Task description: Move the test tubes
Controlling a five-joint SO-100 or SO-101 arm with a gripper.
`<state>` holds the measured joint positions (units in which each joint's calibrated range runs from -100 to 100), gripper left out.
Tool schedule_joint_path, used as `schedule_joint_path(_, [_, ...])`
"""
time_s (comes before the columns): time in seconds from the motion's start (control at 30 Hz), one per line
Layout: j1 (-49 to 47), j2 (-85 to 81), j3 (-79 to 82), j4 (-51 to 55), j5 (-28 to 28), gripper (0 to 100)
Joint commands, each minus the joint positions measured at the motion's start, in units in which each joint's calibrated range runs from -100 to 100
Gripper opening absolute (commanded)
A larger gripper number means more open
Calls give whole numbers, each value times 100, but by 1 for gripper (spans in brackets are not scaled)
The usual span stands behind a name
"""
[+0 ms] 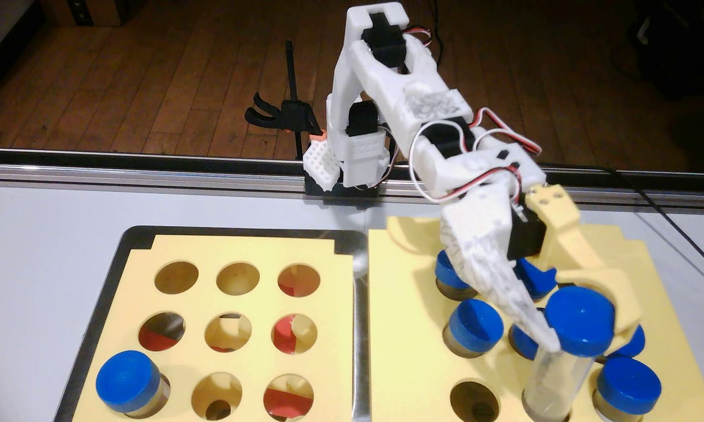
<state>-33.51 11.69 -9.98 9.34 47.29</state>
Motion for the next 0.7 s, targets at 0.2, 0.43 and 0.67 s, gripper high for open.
schedule_joint_path(0.2, [-580,780,285,-52,-27,8])
schedule_joint_path(0.43, [-321,763,285,-52,-242,32])
schedule_joint_path(0.67, [806,-331,-33,-52,-200,30])
